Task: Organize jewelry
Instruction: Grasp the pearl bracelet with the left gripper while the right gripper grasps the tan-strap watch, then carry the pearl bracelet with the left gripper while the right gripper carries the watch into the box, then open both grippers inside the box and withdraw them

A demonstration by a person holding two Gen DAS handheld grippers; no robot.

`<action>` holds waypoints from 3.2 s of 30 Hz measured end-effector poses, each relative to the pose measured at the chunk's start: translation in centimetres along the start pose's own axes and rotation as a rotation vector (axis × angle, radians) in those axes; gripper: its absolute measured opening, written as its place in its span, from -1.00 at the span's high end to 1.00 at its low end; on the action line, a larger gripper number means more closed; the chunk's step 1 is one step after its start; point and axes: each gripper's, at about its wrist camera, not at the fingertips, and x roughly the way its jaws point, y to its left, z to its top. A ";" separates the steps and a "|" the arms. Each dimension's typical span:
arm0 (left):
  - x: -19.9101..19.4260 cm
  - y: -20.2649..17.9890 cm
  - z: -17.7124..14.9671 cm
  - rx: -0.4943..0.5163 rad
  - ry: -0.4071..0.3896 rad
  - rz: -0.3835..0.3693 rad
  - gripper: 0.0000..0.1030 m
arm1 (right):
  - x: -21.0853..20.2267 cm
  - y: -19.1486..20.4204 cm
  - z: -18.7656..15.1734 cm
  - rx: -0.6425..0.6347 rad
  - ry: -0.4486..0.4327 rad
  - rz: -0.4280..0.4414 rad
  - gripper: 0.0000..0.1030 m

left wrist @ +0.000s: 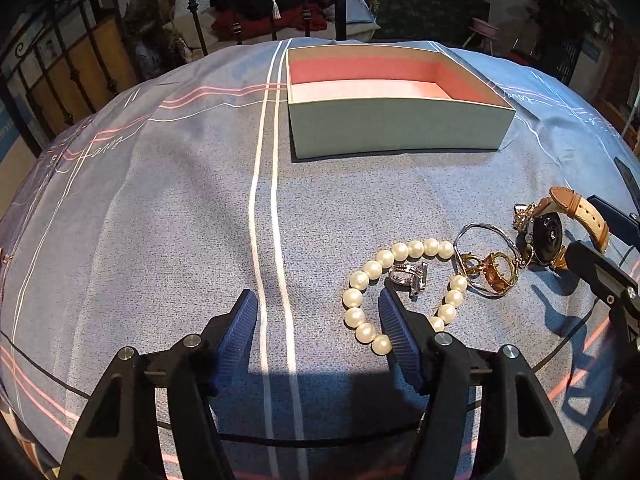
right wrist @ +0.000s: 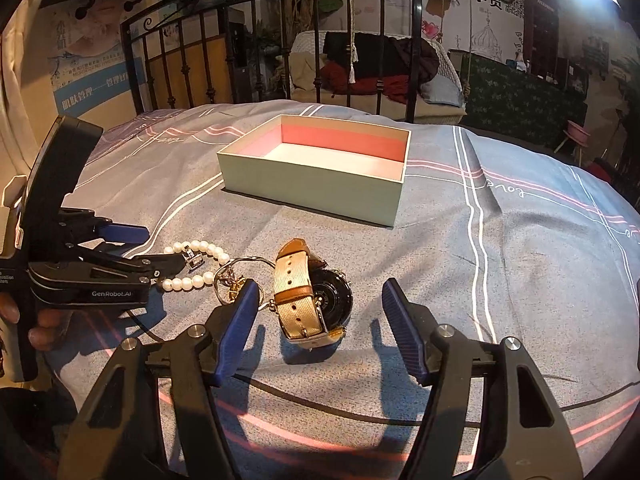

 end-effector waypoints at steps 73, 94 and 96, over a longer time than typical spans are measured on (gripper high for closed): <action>2.8 -2.2 16.3 -0.037 -0.135 -0.150 0.82 | 13.2 -3.6 13.5 0.002 0.028 0.023 0.62; -3.9 -1.1 10.3 -0.052 -0.280 -0.152 -0.59 | 3.5 -3.6 9.3 0.065 -0.129 -0.143 -0.88; -3.6 -1.1 7.7 -0.055 -0.251 -0.147 -0.60 | 2.7 -3.5 7.1 0.061 -0.080 -0.153 -0.88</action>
